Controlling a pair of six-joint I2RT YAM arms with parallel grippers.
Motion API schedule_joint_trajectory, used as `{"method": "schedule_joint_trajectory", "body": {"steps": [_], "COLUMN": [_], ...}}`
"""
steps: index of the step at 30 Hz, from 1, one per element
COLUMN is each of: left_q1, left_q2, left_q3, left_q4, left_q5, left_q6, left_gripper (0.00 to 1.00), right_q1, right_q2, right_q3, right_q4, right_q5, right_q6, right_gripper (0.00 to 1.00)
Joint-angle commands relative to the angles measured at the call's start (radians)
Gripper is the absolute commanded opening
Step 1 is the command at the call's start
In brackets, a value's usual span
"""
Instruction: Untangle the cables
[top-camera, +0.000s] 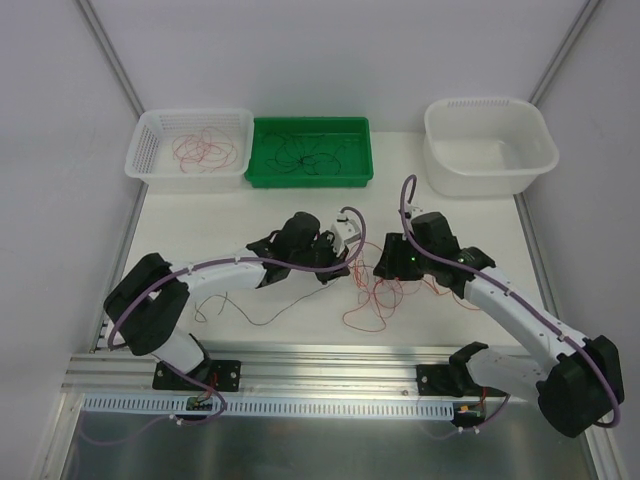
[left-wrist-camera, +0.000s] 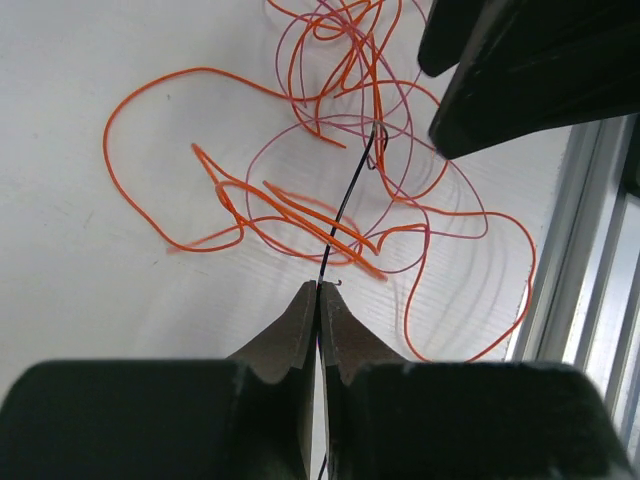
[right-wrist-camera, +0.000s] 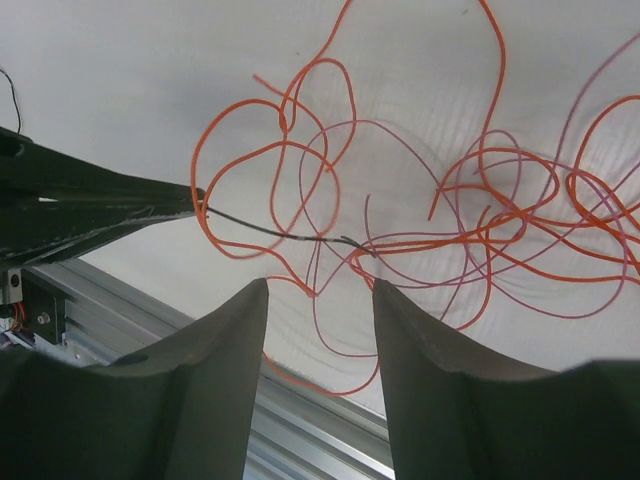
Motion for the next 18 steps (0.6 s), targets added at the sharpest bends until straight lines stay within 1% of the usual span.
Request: {"method": "schedule_joint_trajectory", "body": {"steps": [1, 5, 6, 11, 18], "left_q1": [-0.011, -0.011, -0.011, -0.011, -0.011], "left_q2": [-0.064, -0.123, -0.132, -0.170, -0.179], "left_q3": [-0.039, -0.062, -0.068, -0.082, -0.082], "left_q4": [0.019, 0.011, 0.009, 0.006, 0.008], "left_q5": [0.018, 0.007, 0.007, -0.011, -0.013], "left_q6": [-0.067, -0.096, -0.096, -0.112, -0.133], "left_gripper": [0.00, 0.00, 0.00, 0.00, 0.00], "right_q1": [0.027, 0.030, 0.030, 0.031, 0.036], "right_q2": [0.032, 0.056, 0.056, 0.078, 0.093], "right_q3": [-0.005, -0.039, -0.048, -0.074, -0.121], "right_q4": [0.083, 0.138, 0.168, 0.213, 0.302], "right_q5": [0.007, 0.015, 0.013, -0.007, -0.060], "right_q6": [0.026, 0.037, 0.031, -0.021, -0.041], "right_gripper": [0.49, 0.41, 0.40, 0.37, 0.31]}}
